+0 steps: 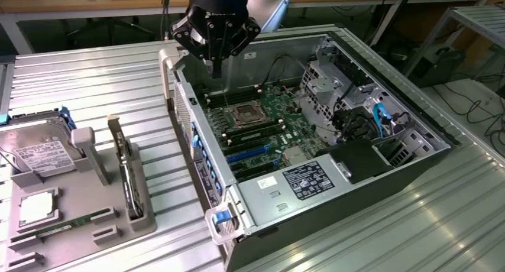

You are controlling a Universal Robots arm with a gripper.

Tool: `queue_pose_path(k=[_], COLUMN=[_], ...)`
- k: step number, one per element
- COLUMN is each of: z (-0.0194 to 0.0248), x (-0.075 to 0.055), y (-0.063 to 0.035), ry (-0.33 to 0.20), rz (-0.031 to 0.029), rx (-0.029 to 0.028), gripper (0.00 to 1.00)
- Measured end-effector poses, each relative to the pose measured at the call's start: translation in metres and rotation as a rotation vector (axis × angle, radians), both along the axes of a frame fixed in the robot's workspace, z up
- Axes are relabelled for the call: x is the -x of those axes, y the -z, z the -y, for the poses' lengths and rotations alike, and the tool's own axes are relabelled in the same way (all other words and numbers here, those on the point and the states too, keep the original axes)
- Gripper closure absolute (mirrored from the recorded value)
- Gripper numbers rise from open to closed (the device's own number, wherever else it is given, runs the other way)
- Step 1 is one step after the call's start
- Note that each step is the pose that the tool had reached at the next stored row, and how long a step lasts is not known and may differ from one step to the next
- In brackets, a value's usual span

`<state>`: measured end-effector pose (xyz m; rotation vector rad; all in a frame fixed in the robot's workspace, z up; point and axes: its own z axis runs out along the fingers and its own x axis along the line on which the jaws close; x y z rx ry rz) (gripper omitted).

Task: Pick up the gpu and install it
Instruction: 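Reach for the gpu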

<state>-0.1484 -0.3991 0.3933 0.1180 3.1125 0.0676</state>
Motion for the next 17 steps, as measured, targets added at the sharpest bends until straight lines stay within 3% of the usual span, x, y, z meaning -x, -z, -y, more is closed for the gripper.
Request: queue_pose_path(k=[17], z=[0.0], x=[0.026], y=[0.0], ry=[0.0], rz=[0.0], rx=[0.0], gripper=[0.89])
